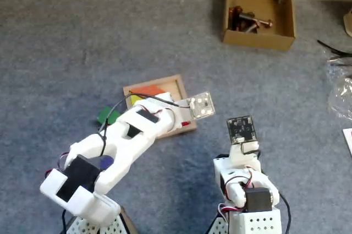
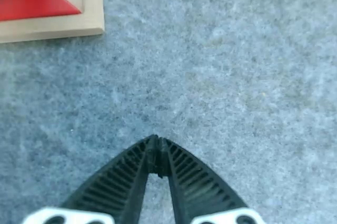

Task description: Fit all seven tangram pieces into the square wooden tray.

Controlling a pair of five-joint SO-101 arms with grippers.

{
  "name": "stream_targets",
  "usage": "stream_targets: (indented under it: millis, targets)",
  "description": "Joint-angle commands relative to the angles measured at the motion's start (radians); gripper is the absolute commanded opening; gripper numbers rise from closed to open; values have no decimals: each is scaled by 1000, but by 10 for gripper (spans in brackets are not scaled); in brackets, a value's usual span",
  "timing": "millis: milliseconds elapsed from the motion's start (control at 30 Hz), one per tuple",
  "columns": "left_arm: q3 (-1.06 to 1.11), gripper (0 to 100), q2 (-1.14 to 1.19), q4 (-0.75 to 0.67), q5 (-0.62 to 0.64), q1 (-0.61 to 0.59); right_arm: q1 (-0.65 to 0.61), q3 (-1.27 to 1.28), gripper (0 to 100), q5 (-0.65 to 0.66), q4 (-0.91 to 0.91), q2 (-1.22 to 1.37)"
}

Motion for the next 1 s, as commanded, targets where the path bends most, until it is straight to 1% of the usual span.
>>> stream_targets:
  millis: [0, 133, 233, 333, 567, 700, 867, 967]
  targets:
    - [-36, 5, -15, 44, 9, 12, -10, 117, 5, -8, -18, -8]
    - [-42, 5, -39, 149, 9, 18, -10, 117, 5, -8, -18, -8]
    - [-42, 5, -54, 192, 31, 18, -10, 117, 5, -8, -18, -8]
    - [-42, 5, -56, 199, 87, 18, -10, 117, 5, -8, -18, -8]
    - [-42, 6, -56, 204, 91, 18, -10, 117, 5, -8, -18, -8]
    - [-56, 7, -53, 249, 89, 25, -10, 117, 5, -8, -18, -8]
    - [-102, 7, -47, 341, 89, 28, -10, 117, 5, -8, -18, -8]
    - [-102, 7, -47, 350, 89, 28, -10, 117, 5, -8, -18, -8]
